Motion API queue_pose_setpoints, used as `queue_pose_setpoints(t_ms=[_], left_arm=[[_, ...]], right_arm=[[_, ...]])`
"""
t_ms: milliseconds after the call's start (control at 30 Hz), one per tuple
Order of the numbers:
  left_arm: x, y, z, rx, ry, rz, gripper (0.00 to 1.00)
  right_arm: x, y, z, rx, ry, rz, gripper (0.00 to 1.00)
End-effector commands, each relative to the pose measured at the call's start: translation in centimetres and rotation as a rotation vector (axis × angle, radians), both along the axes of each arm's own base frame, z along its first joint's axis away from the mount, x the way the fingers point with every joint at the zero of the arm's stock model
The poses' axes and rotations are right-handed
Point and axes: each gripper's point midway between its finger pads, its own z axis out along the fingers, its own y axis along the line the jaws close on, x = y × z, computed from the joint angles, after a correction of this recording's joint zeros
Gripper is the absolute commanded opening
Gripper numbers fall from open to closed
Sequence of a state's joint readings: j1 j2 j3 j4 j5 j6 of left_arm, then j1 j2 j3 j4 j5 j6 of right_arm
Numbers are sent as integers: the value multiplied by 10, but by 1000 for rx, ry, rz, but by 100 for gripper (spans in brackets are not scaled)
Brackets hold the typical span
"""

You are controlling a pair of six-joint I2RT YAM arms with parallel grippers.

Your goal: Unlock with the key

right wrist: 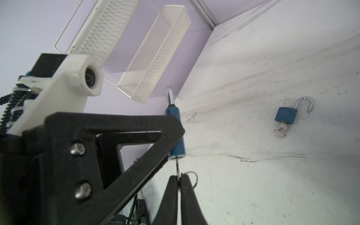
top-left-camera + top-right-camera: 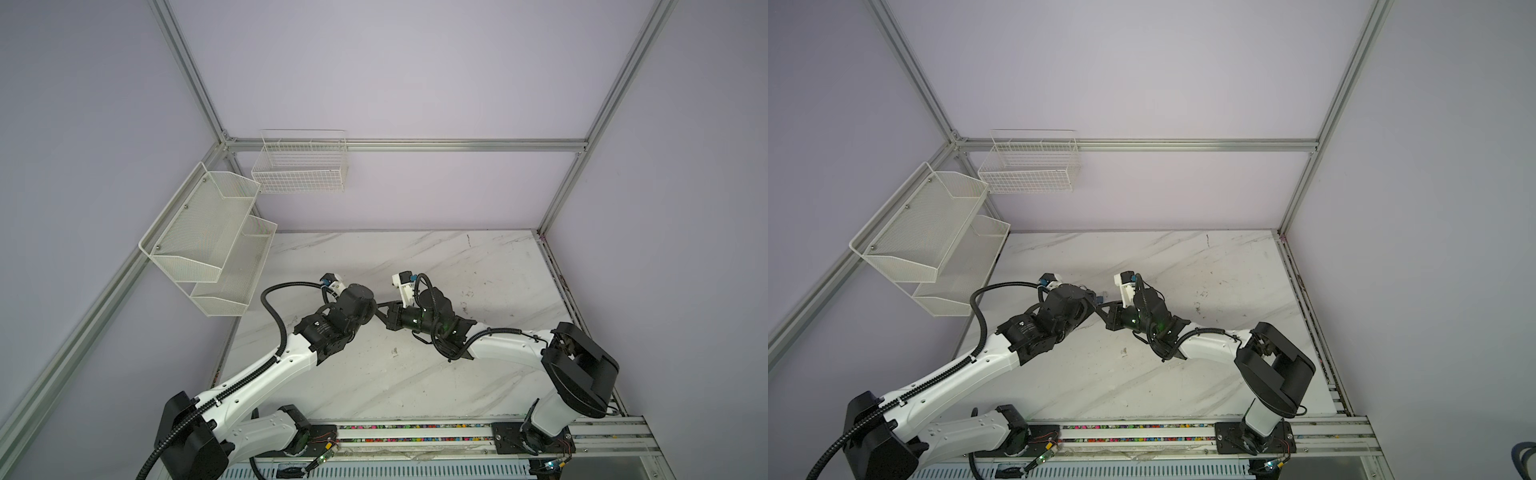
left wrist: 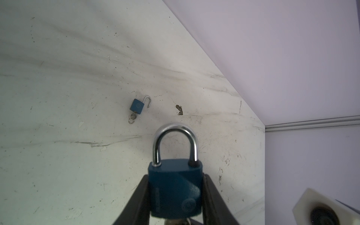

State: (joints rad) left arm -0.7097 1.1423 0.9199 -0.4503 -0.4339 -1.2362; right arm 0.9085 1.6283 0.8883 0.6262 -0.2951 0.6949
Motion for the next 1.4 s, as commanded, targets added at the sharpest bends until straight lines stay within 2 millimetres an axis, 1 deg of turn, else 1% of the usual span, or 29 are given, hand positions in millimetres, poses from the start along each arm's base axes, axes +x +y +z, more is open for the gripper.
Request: queue_pose_setpoints(t_ms=[0, 100, 167, 367, 500, 667, 733, 800, 967, 1100, 1200, 1367], left_arm=[[6, -12, 51, -72, -114, -27, 0], [8, -4, 53, -64, -128, 3, 0], [8, -3, 53, -62, -132, 10, 0], [9, -2, 53, -80, -135, 18, 0], [9, -2, 53, -89, -138, 19, 0], [9, -1, 54, -94, -142, 28, 0], [9, -1, 54, -100, -143, 29, 0], [9, -2, 53, -106, -141, 26, 0], [9, -5, 54, -131, -146, 23, 0], [10, -10, 55, -157, -149, 8, 0], [9, -12, 59, -176, -162, -1, 0], [8, -19, 68, -233, -212, -45, 0]], right_arm=[[0, -6, 35, 71, -61, -15, 15], [-3, -11, 37, 77, -46, -19, 20], [-5, -11, 35, 74, -20, -15, 22], [-2, -7, 25, 68, 21, -22, 22], [1, -2, 29, 76, 17, -15, 21], [4, 0, 23, 62, 25, -21, 20], [5, 0, 18, 49, 35, -26, 19], [6, 0, 16, 48, 36, -30, 17], [7, 6, 9, 36, 51, -17, 12], [8, 6, 7, 40, 65, -22, 6], [8, 6, 10, 70, 86, -9, 1], [7, 2, 20, 153, 128, 22, 0]])
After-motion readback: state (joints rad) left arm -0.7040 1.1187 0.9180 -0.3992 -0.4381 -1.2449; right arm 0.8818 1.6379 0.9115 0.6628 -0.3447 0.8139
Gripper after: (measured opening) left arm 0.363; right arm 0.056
